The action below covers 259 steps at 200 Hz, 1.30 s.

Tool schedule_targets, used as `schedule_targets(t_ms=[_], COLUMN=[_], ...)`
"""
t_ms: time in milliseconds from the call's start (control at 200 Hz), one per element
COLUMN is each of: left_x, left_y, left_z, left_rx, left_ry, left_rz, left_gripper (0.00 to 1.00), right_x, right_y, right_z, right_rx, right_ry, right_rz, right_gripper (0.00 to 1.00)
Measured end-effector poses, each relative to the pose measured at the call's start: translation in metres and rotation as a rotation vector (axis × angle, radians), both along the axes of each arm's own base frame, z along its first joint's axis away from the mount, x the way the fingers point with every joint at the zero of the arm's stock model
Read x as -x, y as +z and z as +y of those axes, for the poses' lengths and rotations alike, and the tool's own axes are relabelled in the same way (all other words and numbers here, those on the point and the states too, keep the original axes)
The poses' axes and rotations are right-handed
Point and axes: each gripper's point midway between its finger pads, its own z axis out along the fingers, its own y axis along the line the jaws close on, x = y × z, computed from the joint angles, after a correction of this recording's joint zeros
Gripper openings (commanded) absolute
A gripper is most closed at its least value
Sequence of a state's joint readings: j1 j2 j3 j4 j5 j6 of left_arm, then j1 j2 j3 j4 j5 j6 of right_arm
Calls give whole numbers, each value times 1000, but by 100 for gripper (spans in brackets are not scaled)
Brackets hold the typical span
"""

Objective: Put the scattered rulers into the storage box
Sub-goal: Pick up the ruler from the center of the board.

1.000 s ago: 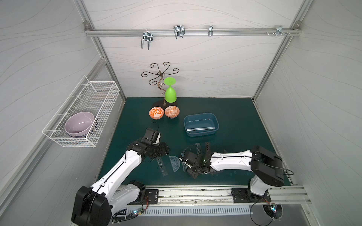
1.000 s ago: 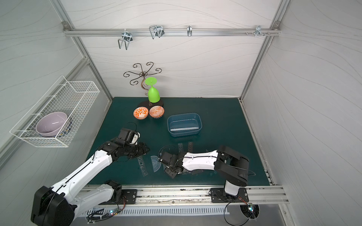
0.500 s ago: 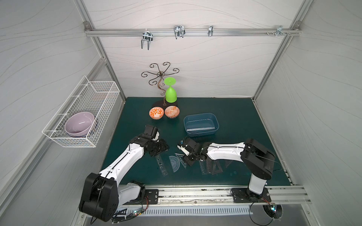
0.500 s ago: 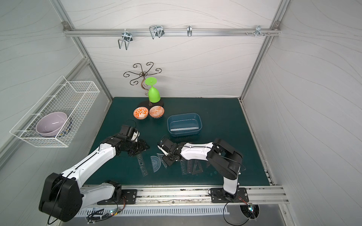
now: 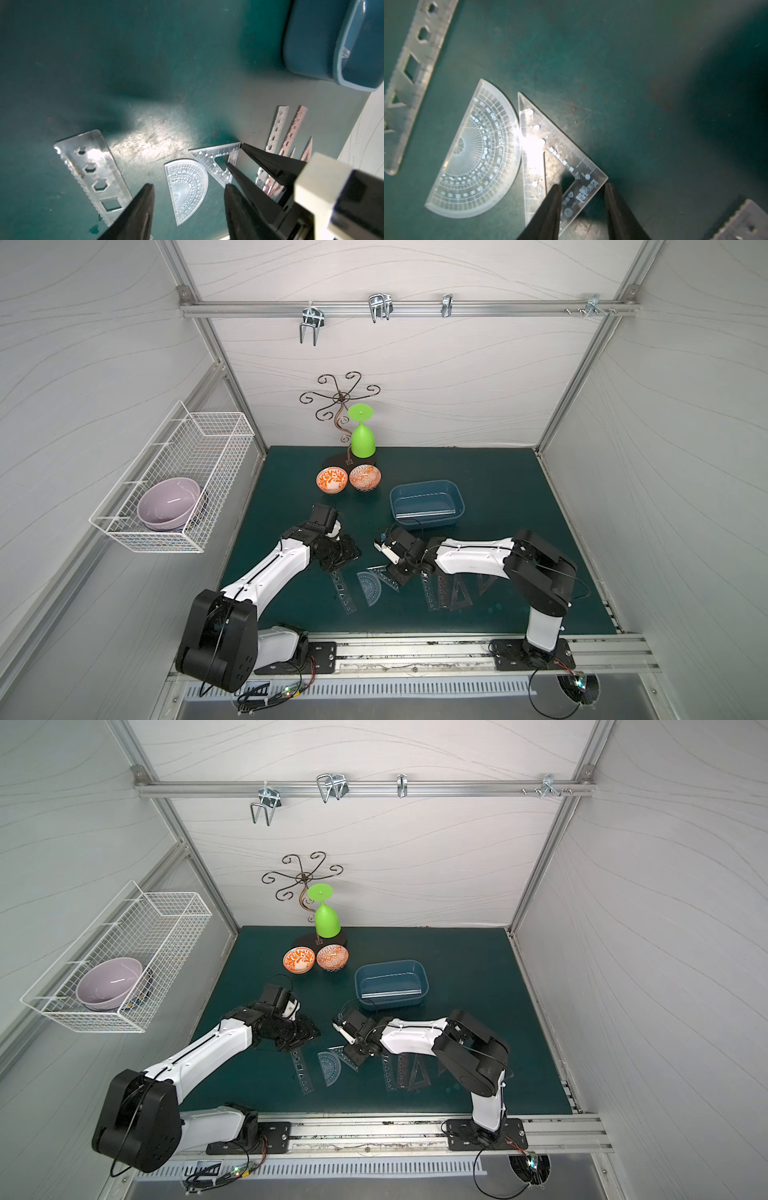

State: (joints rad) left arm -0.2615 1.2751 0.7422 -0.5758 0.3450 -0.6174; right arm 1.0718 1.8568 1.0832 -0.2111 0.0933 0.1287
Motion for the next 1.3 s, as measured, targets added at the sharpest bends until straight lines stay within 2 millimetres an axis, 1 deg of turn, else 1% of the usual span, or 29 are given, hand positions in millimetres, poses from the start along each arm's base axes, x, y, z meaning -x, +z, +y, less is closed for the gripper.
schedule_targets(t_ms=[210,390,490,755,865,935,970,1020,1090,1145,1210,1295], left_x=[-7,-10,-11,-10,-12,-18,-21,-27,-36,-42,-46,-46], left_y=[3,5,4,-5,-9,-9,-8,-7,-6,-8,-11,-17], left_z=[0,1,2,2,0,-2,-3,-5,-9,-12,-15,-18], left_rx=[2,3,3,-1,-1,0,0,5,13,17,24,26], left_ry=[5,13,17,16,12,6,2,-3,-13,-18,-27,-36], left_rz=[-9,-15,-12,24,45,47,46,44,46,51,61,77], left_gripper=[59,59,59,59,59,59,59,58,58,57,57,57], right_x=[-5,-14,-19,-51,-50,-45,-44,-41,-41,-42,-40,-33], right_y=[-2,-1,-1,0,2,6,10,17,28,34,37,33], right_z=[5,11,12,0,-1,-9,-14,-19,-23,-20,-15,-14], right_rx=[39,49,45,19,-18,-67,-94,-139,-200,-241,-277,-296], right_ry=[4,-12,-33,-141,-144,-151,-155,-163,-170,-166,-155,-145], right_rz=[-54,-85,-90,-77,-31,30,54,83,103,118,136,166], right_gripper=[41,33,32,30,31,31,29,24,12,4,2,2])
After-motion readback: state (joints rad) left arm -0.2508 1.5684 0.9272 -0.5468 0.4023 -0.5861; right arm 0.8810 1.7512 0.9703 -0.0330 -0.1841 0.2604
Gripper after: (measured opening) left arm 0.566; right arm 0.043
